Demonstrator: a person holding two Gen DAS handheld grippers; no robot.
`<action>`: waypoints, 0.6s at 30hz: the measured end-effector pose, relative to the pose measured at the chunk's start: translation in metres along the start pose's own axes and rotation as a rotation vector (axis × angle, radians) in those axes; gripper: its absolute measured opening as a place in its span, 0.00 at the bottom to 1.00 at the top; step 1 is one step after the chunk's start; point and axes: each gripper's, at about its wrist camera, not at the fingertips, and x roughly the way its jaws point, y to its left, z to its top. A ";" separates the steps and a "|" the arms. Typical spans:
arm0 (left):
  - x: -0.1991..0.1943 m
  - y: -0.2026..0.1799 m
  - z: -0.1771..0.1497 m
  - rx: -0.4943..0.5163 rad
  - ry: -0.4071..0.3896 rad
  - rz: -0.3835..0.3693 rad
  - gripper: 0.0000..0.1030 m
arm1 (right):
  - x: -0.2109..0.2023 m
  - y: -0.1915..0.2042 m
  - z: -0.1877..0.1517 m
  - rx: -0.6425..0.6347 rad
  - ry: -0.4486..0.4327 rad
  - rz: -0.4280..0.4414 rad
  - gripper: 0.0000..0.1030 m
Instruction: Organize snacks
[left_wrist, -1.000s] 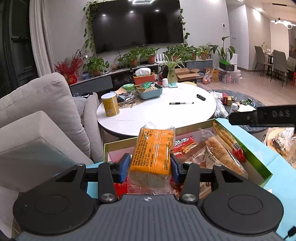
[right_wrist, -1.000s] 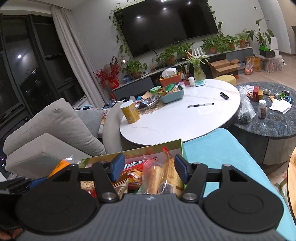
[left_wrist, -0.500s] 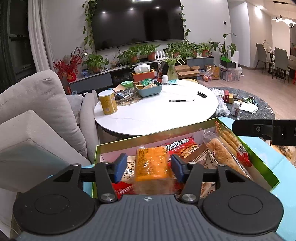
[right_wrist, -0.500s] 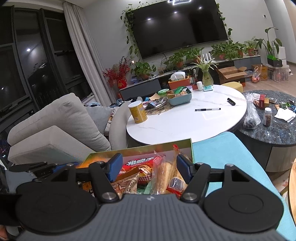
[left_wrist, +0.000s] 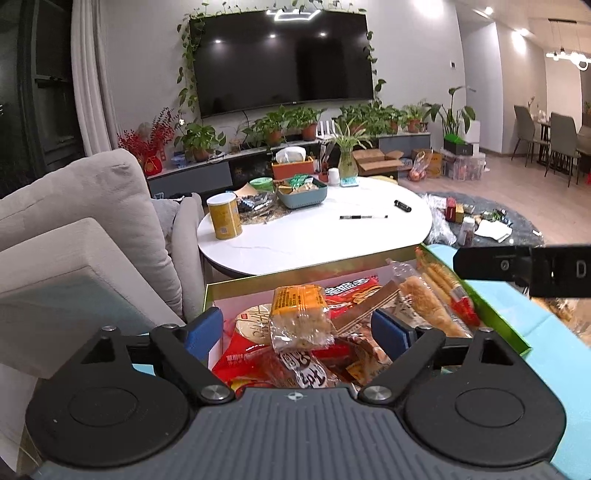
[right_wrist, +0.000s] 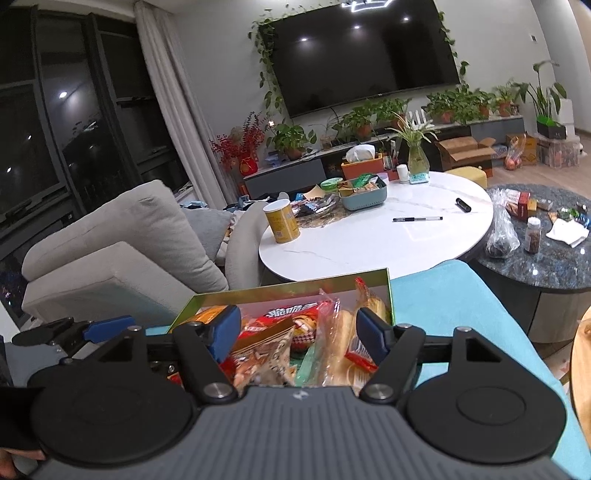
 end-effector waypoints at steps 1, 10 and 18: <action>-0.006 0.000 -0.001 -0.002 -0.006 0.003 0.85 | -0.004 0.002 -0.001 -0.006 -0.006 -0.002 0.71; -0.065 -0.001 -0.012 -0.030 -0.065 0.030 0.99 | -0.054 0.019 -0.010 -0.030 -0.041 0.013 0.71; -0.126 -0.012 -0.026 -0.034 -0.097 0.043 1.00 | -0.098 0.038 -0.026 -0.072 -0.052 -0.008 0.71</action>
